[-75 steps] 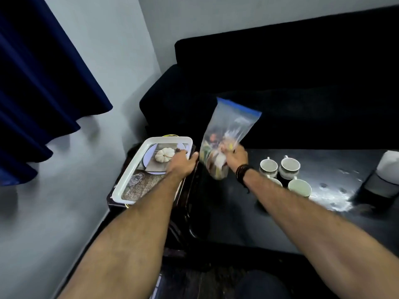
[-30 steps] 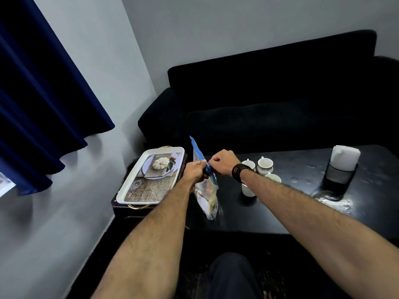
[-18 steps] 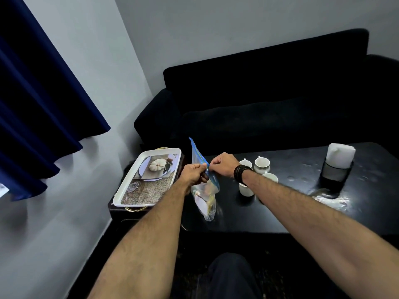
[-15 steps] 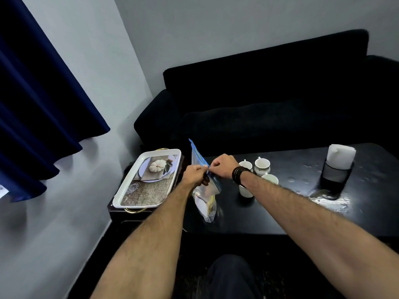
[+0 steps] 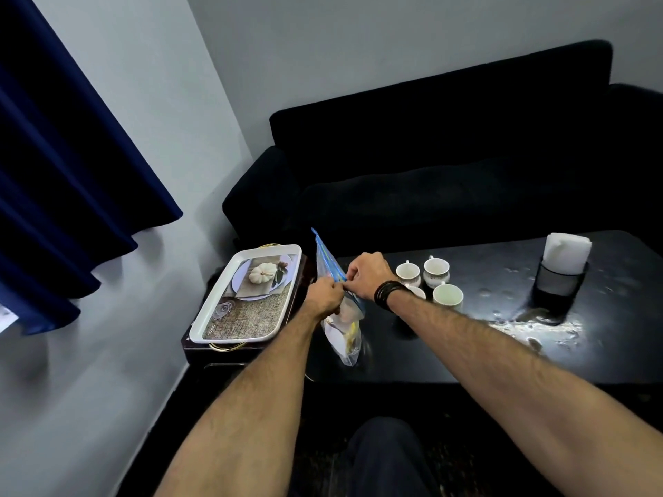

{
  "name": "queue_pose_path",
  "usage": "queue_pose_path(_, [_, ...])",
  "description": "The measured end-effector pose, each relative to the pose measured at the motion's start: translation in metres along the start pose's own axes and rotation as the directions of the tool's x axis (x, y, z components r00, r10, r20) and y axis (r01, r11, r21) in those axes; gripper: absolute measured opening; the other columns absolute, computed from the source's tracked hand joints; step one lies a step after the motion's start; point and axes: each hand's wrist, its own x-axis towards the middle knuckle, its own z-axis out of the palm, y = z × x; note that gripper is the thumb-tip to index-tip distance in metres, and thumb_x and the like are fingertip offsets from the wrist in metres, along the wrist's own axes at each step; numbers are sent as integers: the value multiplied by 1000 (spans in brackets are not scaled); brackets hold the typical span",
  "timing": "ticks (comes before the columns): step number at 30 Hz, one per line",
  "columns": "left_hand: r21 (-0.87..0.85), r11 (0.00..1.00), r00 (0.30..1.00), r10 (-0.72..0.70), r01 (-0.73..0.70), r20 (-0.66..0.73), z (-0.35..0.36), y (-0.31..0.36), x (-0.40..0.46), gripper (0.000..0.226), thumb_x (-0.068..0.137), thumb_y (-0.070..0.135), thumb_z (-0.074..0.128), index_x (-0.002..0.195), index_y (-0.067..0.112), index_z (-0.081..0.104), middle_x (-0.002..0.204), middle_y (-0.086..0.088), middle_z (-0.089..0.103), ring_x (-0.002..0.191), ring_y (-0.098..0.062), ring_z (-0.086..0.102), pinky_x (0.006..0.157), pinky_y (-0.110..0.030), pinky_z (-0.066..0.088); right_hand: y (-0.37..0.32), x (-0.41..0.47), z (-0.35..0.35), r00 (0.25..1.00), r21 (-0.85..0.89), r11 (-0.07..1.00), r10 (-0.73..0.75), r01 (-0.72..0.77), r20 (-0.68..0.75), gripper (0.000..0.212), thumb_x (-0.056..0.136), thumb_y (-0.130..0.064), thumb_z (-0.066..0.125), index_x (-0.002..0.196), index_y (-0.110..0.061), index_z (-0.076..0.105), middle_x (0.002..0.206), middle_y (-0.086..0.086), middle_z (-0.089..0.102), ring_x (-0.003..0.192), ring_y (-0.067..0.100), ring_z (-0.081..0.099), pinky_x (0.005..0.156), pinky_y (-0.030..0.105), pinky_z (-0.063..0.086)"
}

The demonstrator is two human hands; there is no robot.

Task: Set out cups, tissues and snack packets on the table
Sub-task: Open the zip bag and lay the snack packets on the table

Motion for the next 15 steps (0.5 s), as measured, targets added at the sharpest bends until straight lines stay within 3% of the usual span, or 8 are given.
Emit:
queue_pose_path(4, [116,991,997,-57,64,-60,-6,-10,0,37,97,25,42,94,-5,63,95,-24,66,90,-37,65,68,-32,46,7,-2,-8,995,-124,989,70,-78,-72,16,77,-19,70,90,-12,73,96,14,69,94,33,68,78,35,58])
queue_pose_path(8, [177,981,992,-58,77,-112,-21,-29,-8,43,97,23,47,56,10,40,59,-3,43,57,-18,42,48,-28,29,34,-2,-21,973,-80,975,196,-207,-123,17,74,-20,68,87,-11,73,99,14,71,94,33,68,75,32,55])
queue_pose_path(10, [182,983,996,-2,19,-95,-24,-30,-8,47,96,23,50,52,14,33,53,-1,38,53,-16,39,47,-28,28,33,-2,-21,981,-63,982,170,-176,-88,16,73,-23,68,87,-17,71,97,9,71,92,30,68,71,28,50])
queue_pose_path(13, [166,985,998,56,-52,-22,-21,-17,-9,47,95,26,51,51,16,38,53,0,42,52,-16,43,49,-27,33,20,1,-17,997,-50,996,74,-75,-16,37,71,-35,73,105,-23,64,102,2,67,95,25,66,75,30,51])
queue_pose_path(15, [159,986,999,51,-53,20,-18,-6,-9,45,92,29,53,50,17,43,53,0,47,51,-18,51,48,-23,40,12,5,-15,1000,-83,996,22,-21,18,33,76,-41,72,103,-24,63,97,0,66,90,24,66,72,31,51])
